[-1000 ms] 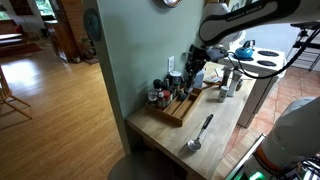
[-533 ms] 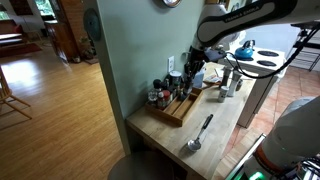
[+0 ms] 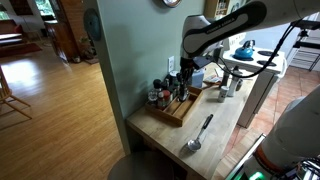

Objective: Pick up the brown bottle on the counter top and put it in the second bottom compartment of the spice bottle rack

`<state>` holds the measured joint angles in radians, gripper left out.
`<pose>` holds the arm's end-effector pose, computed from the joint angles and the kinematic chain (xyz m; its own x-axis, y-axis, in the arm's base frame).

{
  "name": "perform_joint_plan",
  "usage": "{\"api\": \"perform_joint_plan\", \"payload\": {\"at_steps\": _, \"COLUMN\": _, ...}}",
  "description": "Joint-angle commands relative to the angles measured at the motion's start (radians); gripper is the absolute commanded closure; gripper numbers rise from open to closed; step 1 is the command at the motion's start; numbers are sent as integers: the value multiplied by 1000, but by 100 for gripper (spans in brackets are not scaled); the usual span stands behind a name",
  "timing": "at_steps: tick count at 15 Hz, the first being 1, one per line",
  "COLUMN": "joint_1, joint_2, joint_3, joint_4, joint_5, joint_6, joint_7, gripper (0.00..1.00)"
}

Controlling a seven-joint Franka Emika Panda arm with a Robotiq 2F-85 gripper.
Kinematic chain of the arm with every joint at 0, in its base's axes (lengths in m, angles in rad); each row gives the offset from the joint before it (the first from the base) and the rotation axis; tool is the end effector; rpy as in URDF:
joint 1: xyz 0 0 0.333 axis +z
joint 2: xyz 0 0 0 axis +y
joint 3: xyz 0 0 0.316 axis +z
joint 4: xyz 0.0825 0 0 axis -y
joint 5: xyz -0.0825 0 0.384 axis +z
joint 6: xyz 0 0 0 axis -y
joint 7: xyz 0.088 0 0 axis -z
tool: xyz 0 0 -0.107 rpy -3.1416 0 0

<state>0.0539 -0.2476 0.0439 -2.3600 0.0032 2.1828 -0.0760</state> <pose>0.4671 0.0464 0.4317 0.9830 0.1703 0.0693 0.1698 -0.9854 0.0133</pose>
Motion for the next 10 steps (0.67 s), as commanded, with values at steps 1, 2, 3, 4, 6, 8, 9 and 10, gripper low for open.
{"api": "perform_joint_plan", "payload": {"at_steps": 1, "joint_1": -5, "joint_2": 68, "joint_3": 5, "joint_4": 48, "joint_5": -48, "joint_6": 19, "joint_7": -1, "gripper": 92}}
{"api": "perform_joint_plan", "payload": {"at_steps": 2, "joint_1": -4, "joint_2": 81, "joint_3": 2, "joint_4": 55, "joint_5": -48, "joint_6": 27, "joint_7": -5, "gripper": 92}}
{"api": "perform_joint_plan", "payload": {"at_steps": 3, "joint_1": -5, "joint_2": 96, "joint_3": 2, "joint_4": 62, "joint_5": -50, "joint_6": 37, "joint_7": -2, "gripper": 92}}
{"api": "perform_joint_plan", "payload": {"at_steps": 4, "joint_1": -5, "joint_2": 107, "joint_3": 1, "joint_4": 67, "joint_5": -50, "joint_6": 48, "joint_7": -3, "gripper": 92}}
{"api": "perform_joint_plan", "payload": {"at_steps": 6, "joint_1": -9, "joint_2": 129, "joint_3": -3, "joint_4": 74, "joint_5": -50, "joint_6": 73, "joint_7": -2, "gripper": 92}}
{"api": "perform_joint_plan", "payload": {"at_steps": 8, "joint_1": -13, "joint_2": 150, "joint_3": -7, "joint_4": 79, "joint_5": -54, "joint_6": 95, "joint_7": -2, "gripper": 92}}
{"api": "perform_joint_plan", "payload": {"at_steps": 9, "joint_1": -16, "joint_2": 158, "joint_3": -8, "joint_4": 80, "joint_5": -56, "joint_6": 104, "joint_7": 0, "gripper": 92}}
{"api": "perform_joint_plan", "payload": {"at_steps": 10, "joint_1": -18, "joint_2": 167, "joint_3": -10, "joint_4": 82, "joint_5": -60, "joint_6": 108, "joint_7": 0, "gripper": 92}}
